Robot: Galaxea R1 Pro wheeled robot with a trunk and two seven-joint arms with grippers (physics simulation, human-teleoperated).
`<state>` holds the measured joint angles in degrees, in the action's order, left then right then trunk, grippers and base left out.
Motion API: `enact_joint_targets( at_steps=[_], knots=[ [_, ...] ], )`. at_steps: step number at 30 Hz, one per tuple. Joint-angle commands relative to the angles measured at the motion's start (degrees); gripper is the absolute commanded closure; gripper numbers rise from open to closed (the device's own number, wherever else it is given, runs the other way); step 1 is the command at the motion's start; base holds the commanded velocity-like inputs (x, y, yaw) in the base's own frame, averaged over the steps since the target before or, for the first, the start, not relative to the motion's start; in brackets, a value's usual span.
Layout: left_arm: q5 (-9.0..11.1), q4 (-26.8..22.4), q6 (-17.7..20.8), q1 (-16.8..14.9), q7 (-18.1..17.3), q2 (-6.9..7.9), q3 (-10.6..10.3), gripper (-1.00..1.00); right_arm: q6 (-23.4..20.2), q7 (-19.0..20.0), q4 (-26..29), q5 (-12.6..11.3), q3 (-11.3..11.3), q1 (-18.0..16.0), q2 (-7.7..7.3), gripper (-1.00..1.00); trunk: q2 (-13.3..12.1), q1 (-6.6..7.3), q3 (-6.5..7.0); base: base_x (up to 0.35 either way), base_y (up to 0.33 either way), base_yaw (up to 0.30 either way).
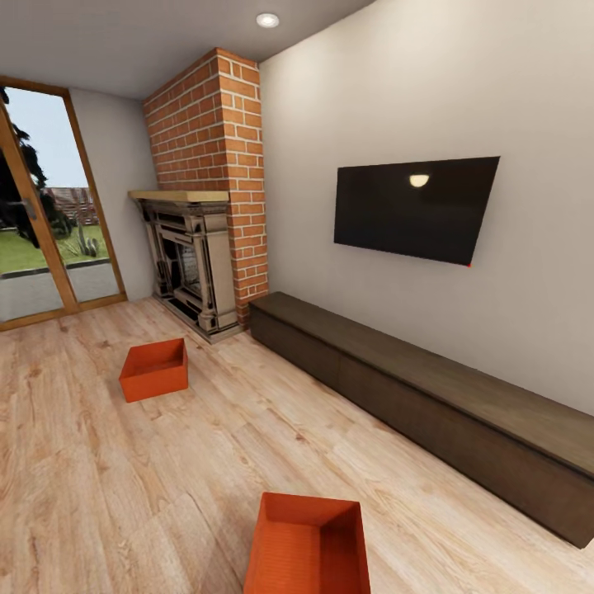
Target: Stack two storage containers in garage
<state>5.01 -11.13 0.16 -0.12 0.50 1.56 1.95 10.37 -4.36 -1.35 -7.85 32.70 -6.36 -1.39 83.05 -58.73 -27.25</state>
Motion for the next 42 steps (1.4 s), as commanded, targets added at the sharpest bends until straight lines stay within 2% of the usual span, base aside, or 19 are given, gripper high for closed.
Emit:
enact_joint_targets(
  at_steps=[1,30,32,34,36,38,39,42],
  knots=[
    [0.53,-0.14,0.02,-0.03,0.02,0.01,0.07,-1.00,0.31,-0.03,-0.14,-0.58,0.48,-0.05,0.06,-1.00,0.03,0.00,-0.06,0.000,0.000,0.000],
    [0.52,0.08,-0.06,-0.03,-0.05,-0.33,0.12,-1.00,0.37,-0.03,-0.09,-0.61,0.51,-0.05,-0.04,-1.00,0.03,0.00,-0.06,0.000,0.000,0.000],
    [0.53,-0.59,0.05,-0.05,-0.12,-0.88,-0.02,-1.00,-0.63,-0.03,2.16,-0.71,0.53,-0.22,0.37,-1.00,0.03,0.00,-0.06,0.000,0.000,0.000],
    [0.53,-1.99,0.21,-0.05,-0.49,-0.92,-0.07,-1.00,-2.89,-0.11,7.25,-1.03,0.51,-0.33,0.32,-1.00,0.03,0.00,-0.06,0.000,0.000,0.000],
    [0.68,-6.56,1.44,-0.05,-0.36,-0.96,-0.09,-1.00,-7.95,-0.92,14.47,-1.80,0.36,-0.20,0.28,-1.00,0.03,0.00,-0.06,0.000,0.000,0.000],
    [0.73,-9.49,3.57,-0.05,-0.17,-1.07,-0.11,-1.00,-9.98,-1.30,17.16,-3.01,0.27,-0.27,0.34,-1.00,0.03,0.00,-0.06,0.000,0.000,0.000],
    [0.66,-12.33,6.64,-0.05,-0.11,-1.36,-0.15,-1.00,-11.22,-1.50,18.57,-5.07,0.26,-0.83,0.50,-1.00,0.03,0.00,-0.06,0.000,0.000,0.000],
    [0.67,-16.13,10.48,-0.12,-0.03,-1.67,-0.18,-1.00,-12.20,-1.73,19.54,-8.77,0.29,-3.06,1.42,-1.00,0.03,0.00,-0.06,0.000,0.000,0.000]
  ],
)
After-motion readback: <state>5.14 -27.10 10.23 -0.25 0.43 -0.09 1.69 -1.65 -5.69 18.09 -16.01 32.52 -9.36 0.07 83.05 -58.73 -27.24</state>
